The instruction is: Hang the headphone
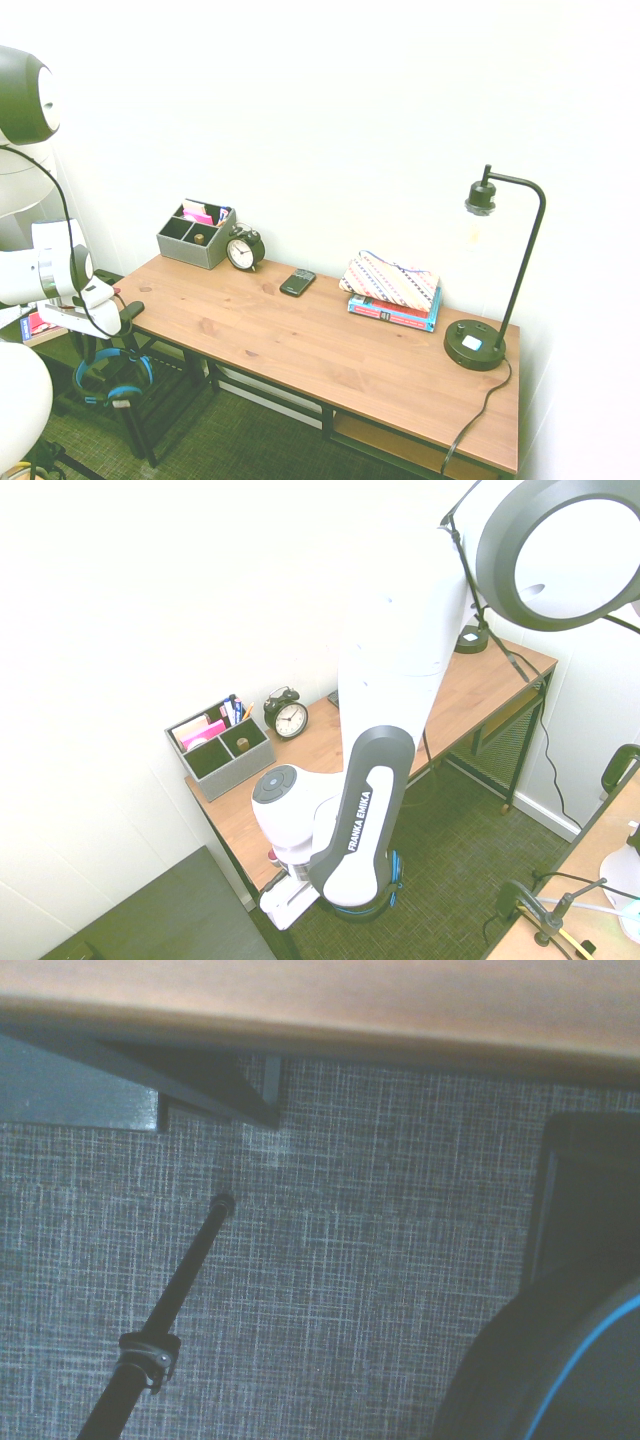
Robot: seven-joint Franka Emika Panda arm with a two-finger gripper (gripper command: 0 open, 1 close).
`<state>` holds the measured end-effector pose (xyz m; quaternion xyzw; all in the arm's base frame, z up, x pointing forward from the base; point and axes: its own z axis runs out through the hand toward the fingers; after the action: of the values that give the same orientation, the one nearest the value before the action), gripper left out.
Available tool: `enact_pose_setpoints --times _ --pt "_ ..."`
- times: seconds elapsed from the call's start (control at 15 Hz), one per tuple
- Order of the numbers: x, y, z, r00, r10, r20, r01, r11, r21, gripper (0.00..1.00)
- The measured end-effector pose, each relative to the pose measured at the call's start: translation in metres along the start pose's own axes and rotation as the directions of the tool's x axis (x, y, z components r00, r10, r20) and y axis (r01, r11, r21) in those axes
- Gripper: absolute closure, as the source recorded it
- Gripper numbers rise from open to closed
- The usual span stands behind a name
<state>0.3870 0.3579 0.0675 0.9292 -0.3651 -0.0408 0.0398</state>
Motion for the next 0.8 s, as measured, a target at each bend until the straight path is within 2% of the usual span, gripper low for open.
enact_pose_setpoints --times 0.4,0.53,0.67,0.8 --pt "0.009 -0.014 -0.014 1.0 -0.024 0.008 0.024 0.999 0.022 0.0" --pt "0.029 -0.019 -0.054 0.996 -0.091 0.015 0.091 0.995 0.046 0.0" --pt "0.066 -0.014 -0.119 0.983 -0.181 0.015 0.179 0.981 0.077 0.0" --pt "0.121 0.006 -0.189 0.973 -0.229 -0.002 0.227 0.964 0.14 0.0"
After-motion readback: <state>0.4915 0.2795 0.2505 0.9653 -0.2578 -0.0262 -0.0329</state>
